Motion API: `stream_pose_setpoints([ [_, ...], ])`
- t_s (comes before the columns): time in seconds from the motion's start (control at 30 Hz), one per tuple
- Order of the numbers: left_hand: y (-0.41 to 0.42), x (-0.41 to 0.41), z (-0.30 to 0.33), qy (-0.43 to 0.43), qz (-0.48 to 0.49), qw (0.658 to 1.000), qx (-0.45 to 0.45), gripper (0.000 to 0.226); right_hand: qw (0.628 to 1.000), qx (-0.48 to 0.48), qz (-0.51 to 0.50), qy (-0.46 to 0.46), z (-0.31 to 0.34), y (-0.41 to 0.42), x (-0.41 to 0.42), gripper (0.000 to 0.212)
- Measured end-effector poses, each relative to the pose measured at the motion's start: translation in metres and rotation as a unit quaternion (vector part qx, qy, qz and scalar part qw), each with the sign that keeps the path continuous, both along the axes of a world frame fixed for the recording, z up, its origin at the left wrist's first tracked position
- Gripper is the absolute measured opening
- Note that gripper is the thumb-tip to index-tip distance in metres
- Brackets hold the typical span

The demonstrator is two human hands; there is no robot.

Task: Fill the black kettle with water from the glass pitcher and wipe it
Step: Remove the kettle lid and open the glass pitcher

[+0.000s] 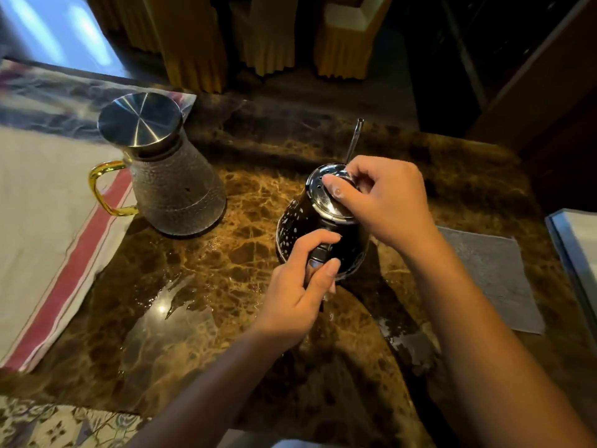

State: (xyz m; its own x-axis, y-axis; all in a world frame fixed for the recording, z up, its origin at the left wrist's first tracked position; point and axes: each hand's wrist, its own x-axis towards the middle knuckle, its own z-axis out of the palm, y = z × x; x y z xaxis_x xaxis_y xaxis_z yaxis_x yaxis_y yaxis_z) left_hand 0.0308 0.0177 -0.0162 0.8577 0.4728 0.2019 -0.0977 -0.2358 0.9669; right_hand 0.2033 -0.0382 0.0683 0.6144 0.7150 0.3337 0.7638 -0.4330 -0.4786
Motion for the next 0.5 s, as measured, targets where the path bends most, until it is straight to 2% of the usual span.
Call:
stream_pose_setpoints([
  [0.1, 0.001, 0.006, -0.002, -0.013, 0.001, 0.999, -0.052, 0.028, 0.997, 0.003, 0.006, 0.074, 0.007, 0.002, 0.003, 0.038],
  [0.27, -0.003, 0.013, -0.007, -0.025, 0.031, 0.999, -0.036, 0.029, 0.997, -0.025, -0.067, 0.027, 0.004, 0.013, -0.008, 0.044],
  [0.5, 0.000, 0.015, -0.009, -0.044, 0.021, 0.998, -0.032, 0.031, 0.996, 0.006, -0.082, 0.036, 0.002, 0.013, -0.009, 0.042],
])
